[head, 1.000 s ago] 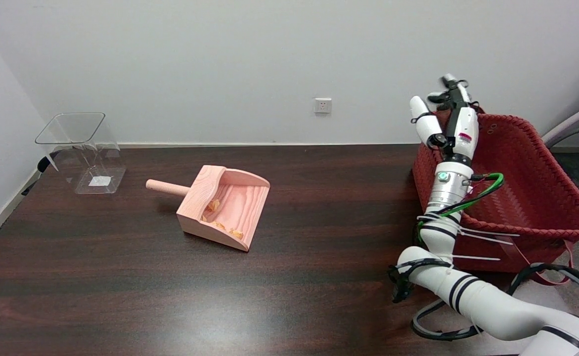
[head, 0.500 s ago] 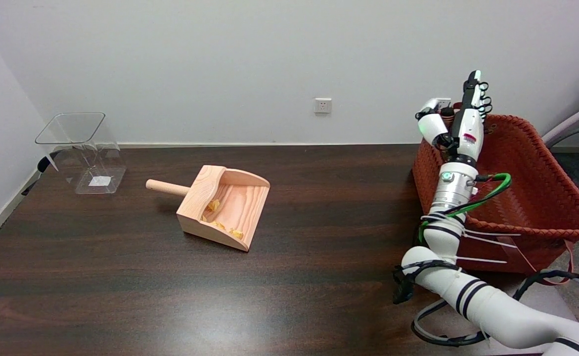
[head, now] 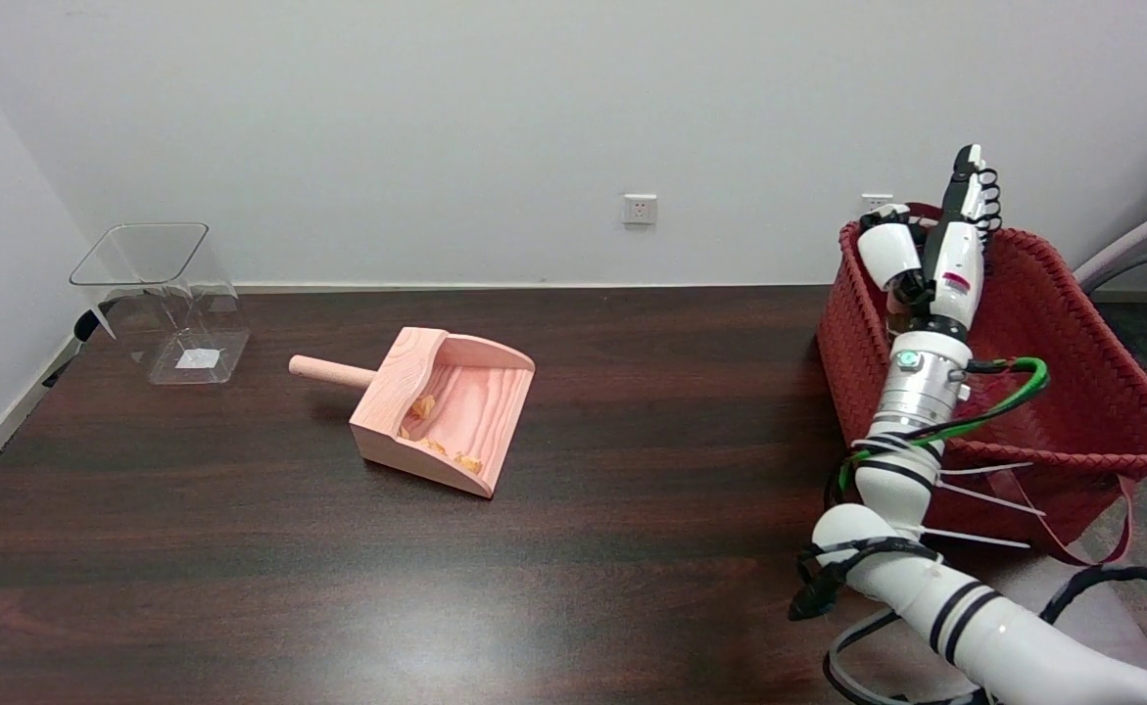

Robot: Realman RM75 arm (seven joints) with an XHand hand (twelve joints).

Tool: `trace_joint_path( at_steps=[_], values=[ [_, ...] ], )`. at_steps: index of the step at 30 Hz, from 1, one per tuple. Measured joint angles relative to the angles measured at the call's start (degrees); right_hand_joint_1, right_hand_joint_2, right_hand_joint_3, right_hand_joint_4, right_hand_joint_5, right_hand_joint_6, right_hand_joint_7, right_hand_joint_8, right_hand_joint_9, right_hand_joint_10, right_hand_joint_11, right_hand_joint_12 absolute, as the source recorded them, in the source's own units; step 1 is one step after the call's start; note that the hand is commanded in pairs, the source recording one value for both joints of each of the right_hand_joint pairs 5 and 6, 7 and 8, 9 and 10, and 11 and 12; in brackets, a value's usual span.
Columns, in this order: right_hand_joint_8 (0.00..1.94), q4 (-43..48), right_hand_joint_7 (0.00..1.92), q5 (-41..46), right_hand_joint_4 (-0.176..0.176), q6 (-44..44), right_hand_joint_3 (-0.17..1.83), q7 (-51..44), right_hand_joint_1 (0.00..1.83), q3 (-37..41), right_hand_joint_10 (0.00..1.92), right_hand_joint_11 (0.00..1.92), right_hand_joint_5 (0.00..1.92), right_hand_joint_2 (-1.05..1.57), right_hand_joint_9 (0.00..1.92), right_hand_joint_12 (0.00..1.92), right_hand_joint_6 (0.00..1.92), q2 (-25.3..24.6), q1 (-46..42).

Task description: Place the broom into the brown storage basket.

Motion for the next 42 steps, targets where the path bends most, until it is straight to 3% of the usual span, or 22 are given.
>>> trace_joint_path(
  at_steps=[19, 20, 22, 24, 26, 42],
  values=[
    [0.00, 11.7, 0.00, 0.9, 0.000, 0.2, 1.50, 2.9, 0.23, 0.5, 0.00, 0.00, 0.00, 1.20, 0.00, 0.00, 0.00, 1.7, -6.3],
    [0.00, 12.1, 0.00, 1.0, 0.000, 0.2, 1.50, 3.1, 0.21, 0.5, 0.00, 0.00, 0.00, 1.25, 0.00, 0.00, 0.00, 1.7, -6.4],
    [0.00, 12.8, 0.00, 1.1, 0.000, 0.1, 1.43, 3.2, 0.01, 0.5, 0.00, 0.00, 0.00, 1.43, 0.00, 0.00, 0.00, 1.8, -6.7],
    [0.00, 13.2, 0.00, 1.4, 0.000, 0.0, 1.42, 3.3, 0.10, 0.5, 0.00, 0.00, 0.00, 1.50, 0.00, 0.00, 0.00, 1.9, -6.9],
    [0.00, 13.7, 0.00, 2.0, 0.000, -0.2, 1.40, 3.3, 0.02, 0.5, 0.00, 0.00, 0.00, 1.57, 0.00, 0.00, 0.00, 2.0, -7.0],
    [0.00, 15.1, 0.00, 4.9, 0.000, 0.1, 1.37, 3.4, 0.04, 0.7, 0.00, 0.00, 0.00, 1.57, 0.00, 0.00, 0.00, 2.3, -7.7]
  ],
)
